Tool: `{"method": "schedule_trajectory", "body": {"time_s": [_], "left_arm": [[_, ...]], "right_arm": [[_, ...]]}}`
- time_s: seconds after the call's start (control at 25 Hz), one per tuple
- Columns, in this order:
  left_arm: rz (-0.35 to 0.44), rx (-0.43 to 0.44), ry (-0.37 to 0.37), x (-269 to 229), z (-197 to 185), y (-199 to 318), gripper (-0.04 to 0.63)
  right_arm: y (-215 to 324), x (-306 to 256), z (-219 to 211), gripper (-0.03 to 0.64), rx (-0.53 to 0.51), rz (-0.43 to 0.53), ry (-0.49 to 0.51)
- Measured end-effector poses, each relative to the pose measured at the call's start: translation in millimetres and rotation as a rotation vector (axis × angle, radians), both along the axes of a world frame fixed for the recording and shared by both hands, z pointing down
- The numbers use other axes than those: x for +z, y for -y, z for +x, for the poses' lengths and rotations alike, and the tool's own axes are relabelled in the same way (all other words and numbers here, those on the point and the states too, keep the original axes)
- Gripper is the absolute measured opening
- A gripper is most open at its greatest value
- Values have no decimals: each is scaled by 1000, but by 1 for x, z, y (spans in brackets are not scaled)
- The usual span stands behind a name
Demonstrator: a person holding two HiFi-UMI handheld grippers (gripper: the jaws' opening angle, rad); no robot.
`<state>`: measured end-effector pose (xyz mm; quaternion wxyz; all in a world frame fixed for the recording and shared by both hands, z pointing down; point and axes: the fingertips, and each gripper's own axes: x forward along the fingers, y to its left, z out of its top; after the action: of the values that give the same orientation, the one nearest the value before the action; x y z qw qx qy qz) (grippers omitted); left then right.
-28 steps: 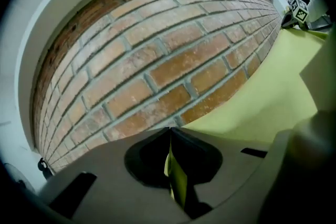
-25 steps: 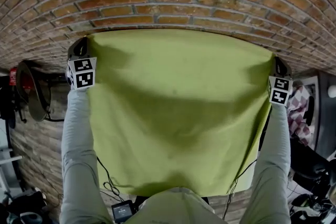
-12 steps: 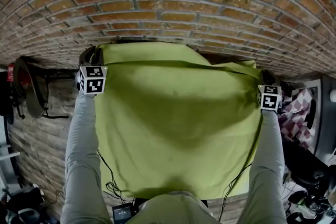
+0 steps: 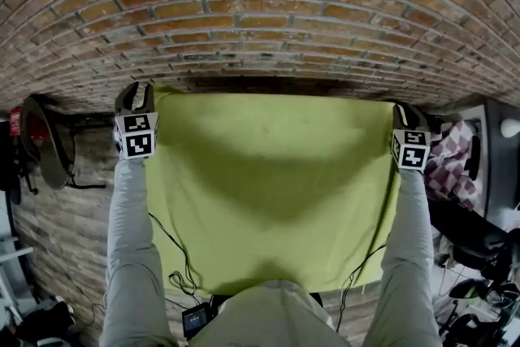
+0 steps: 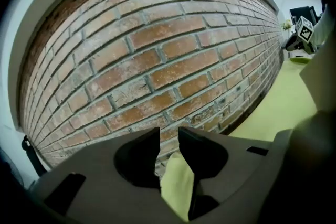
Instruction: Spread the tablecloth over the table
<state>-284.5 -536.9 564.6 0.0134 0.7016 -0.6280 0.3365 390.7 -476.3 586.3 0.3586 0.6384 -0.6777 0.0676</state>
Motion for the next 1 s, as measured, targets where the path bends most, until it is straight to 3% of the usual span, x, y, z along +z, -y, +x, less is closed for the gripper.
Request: {"method": "schedule_trajectory", "body": {"time_s": [0.32,0.64,1.0], "left_arm": [[71,58,-44,-51,40,-65,120],[101,63,-139,-92,82,-158,110],[99,167,-279,-110,203,-277,84]], "right_arm": [[-71,-40,-34,69,-49,63,20],[-163,-66,-44,69,-13,127,130],[-293,-71,-42,71,-10,126,205]]}}
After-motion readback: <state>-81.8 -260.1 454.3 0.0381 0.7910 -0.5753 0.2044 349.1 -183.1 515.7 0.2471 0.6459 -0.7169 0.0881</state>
